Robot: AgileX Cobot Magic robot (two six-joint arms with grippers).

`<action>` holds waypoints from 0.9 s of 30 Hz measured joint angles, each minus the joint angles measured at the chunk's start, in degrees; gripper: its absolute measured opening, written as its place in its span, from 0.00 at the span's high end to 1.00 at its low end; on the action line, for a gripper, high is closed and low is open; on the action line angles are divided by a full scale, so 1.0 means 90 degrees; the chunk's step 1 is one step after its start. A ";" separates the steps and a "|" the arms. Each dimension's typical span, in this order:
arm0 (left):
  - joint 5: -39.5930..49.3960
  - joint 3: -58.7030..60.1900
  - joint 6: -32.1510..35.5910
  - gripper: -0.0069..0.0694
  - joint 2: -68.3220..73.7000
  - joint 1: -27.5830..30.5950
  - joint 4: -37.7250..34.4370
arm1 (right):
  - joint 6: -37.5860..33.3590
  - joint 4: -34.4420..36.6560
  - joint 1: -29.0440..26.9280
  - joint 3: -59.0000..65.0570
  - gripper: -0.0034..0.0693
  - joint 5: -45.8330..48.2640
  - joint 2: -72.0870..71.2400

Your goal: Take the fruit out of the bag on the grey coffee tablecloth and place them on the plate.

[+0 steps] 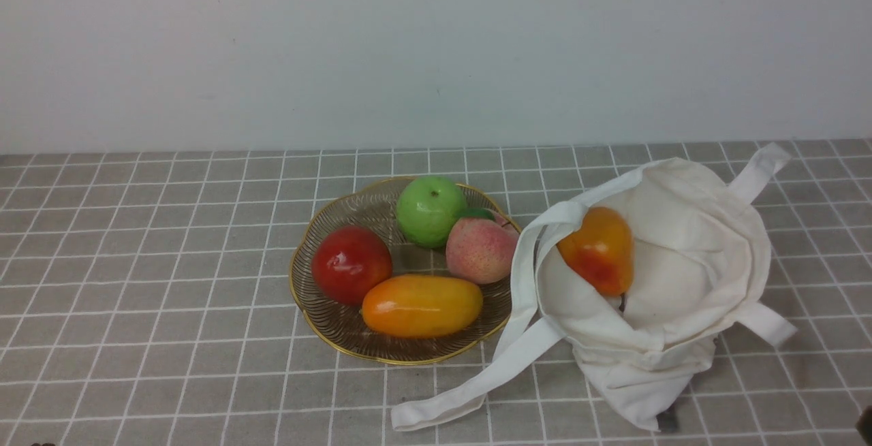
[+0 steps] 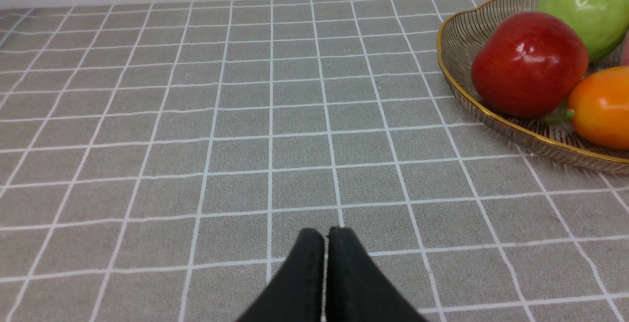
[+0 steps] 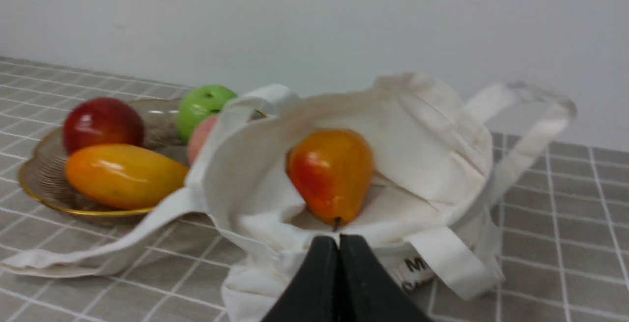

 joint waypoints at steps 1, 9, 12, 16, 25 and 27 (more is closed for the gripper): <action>0.0000 0.0000 0.0000 0.92 0.0000 0.0000 0.0000 | 0.0032 0.0000 -0.0208 0.0091 0.97 0.0000 0.0000; 0.0000 0.0000 0.0000 0.92 0.0000 0.0000 0.0000 | 0.0063 -0.0060 -0.1175 0.0325 0.97 0.0024 0.0000; 0.0000 0.0000 0.0000 0.92 0.0000 0.0000 0.0000 | 0.0063 -0.0068 -0.1244 0.0325 0.97 0.0046 0.0000; 0.0000 0.0000 0.0000 0.92 0.0000 0.0000 0.0000 | 0.0063 -0.0068 -0.1282 0.0325 0.97 0.0066 0.0000; 0.0000 0.0000 0.0000 0.92 0.0000 0.0000 0.0000 | 0.0063 -0.0068 -0.1435 0.0325 0.97 0.0066 0.0000; 0.0000 0.0000 0.0000 0.92 0.0000 0.0000 0.0000 | 0.0063 -0.0068 -0.1547 0.0325 0.97 0.0066 0.0000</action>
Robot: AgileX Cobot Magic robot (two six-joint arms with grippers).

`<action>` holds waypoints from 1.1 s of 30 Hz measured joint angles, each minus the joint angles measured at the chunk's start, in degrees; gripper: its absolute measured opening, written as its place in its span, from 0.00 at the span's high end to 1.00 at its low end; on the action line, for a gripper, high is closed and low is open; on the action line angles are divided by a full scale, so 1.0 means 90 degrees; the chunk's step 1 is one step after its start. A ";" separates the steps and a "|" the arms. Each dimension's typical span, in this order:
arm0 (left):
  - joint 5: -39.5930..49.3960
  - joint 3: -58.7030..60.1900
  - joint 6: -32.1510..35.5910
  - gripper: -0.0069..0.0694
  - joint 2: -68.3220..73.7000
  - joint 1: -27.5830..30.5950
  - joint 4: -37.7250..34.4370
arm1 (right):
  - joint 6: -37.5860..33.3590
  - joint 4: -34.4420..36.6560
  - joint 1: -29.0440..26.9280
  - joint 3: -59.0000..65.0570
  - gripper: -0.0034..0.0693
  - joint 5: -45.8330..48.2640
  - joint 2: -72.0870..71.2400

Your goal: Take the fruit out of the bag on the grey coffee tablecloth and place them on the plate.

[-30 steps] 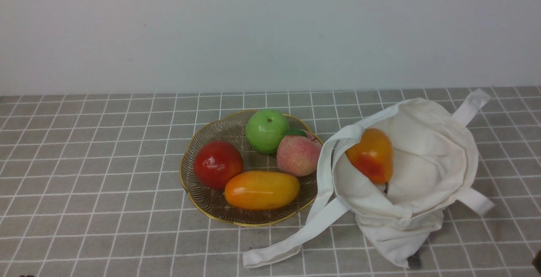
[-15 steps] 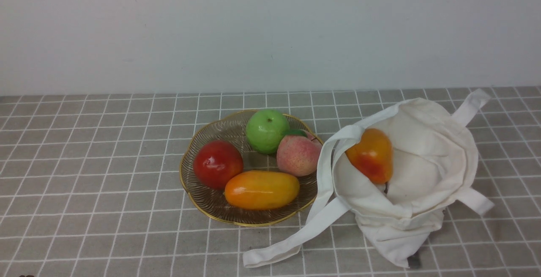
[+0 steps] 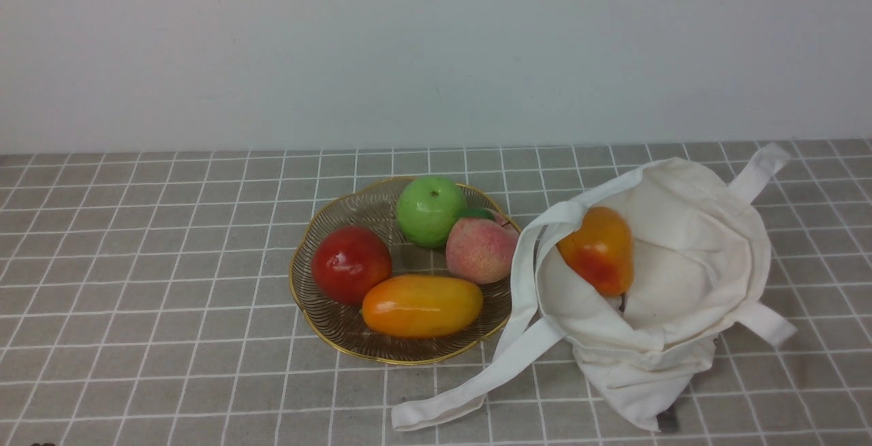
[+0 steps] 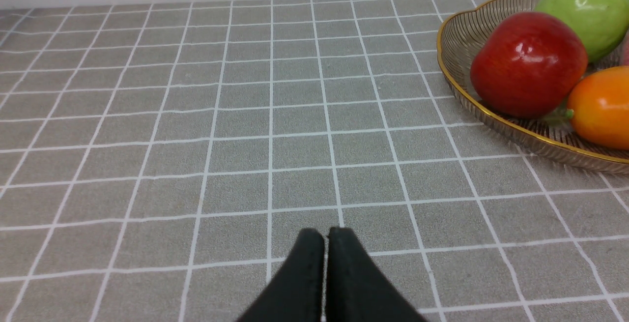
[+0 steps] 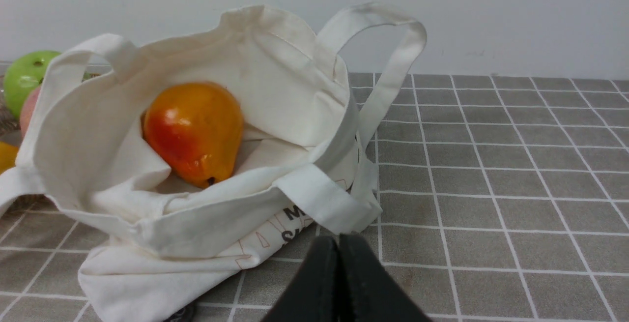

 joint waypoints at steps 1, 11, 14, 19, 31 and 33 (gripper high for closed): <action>0.0000 0.0000 0.0000 0.92 0.0000 0.0000 0.0000 | 0.0000 0.0000 0.0000 0.0000 0.97 0.0000 0.0000; 0.0000 0.0000 0.0000 0.92 0.0000 0.0000 0.0000 | 0.0000 0.0000 -0.0127 0.0000 0.97 0.0000 0.0000; 0.0000 0.0000 0.0000 0.92 0.0000 0.0000 0.0000 | 0.0000 0.0000 -0.0127 0.0000 0.97 0.0000 0.0000; 0.0000 0.0000 0.0000 0.92 0.0000 0.0000 0.0000 | 0.0000 0.0000 -0.0127 0.0000 0.97 0.0000 0.0000; 0.0000 0.0000 0.0000 0.92 0.0000 0.0000 0.0000 | 0.0000 0.0000 -0.0127 0.0000 0.97 0.0000 0.0000; 0.0000 0.0000 0.0000 0.92 0.0000 0.0000 0.0000 | 0.0000 0.0000 -0.0127 0.0000 0.97 0.0000 0.0000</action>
